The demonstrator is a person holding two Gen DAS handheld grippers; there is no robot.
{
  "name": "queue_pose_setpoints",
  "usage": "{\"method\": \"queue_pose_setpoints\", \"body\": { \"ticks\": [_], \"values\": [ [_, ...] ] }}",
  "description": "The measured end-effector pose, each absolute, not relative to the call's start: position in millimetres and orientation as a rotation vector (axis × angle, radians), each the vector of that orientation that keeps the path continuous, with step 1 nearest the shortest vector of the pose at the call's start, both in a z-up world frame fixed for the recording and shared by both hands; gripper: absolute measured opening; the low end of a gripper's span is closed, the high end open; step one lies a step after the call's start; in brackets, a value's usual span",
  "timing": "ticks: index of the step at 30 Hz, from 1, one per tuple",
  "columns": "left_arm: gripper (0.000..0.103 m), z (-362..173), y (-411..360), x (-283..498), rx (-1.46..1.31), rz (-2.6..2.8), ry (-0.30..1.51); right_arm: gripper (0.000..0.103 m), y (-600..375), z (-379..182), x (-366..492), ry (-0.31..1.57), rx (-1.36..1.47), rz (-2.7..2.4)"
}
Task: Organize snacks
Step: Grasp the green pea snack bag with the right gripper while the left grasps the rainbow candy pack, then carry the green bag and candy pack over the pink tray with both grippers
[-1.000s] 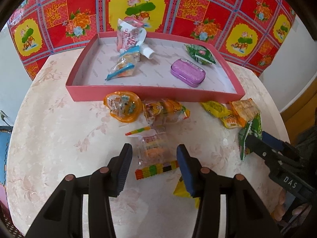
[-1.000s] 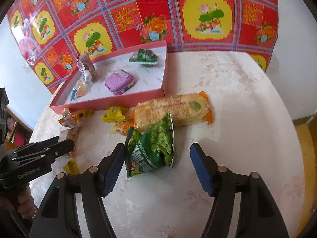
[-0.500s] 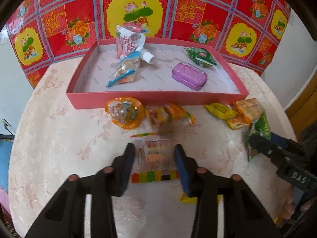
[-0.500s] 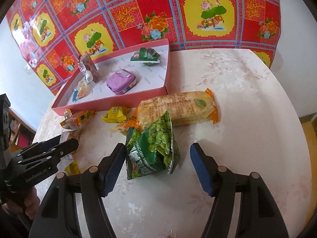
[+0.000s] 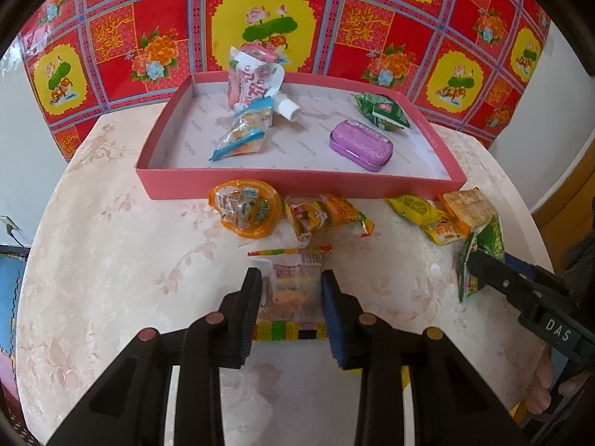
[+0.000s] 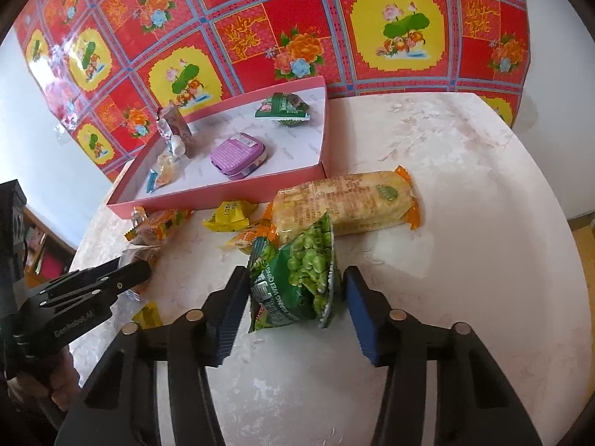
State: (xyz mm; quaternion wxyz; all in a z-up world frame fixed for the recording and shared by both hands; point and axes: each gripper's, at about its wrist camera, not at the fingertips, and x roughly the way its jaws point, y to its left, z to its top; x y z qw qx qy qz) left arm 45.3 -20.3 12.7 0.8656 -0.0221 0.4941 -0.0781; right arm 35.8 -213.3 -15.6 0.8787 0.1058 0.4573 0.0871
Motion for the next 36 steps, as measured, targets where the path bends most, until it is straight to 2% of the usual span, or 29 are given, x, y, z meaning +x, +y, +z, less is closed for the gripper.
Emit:
{"method": "queue_pose_setpoints", "body": {
  "ticks": [19, 36],
  "values": [
    [0.034, 44.9, -1.3, 38.2, -0.082, -0.143, 0.956, 0.046, -207.6, 14.6, 27.2, 0.893, 0.203, 0.210],
    [0.034, 92.4, 8.2, 55.7, -0.072, -0.129, 0.864, 0.046, -198.2, 63.6, 49.5, 0.805, 0.172, 0.238]
  ]
}}
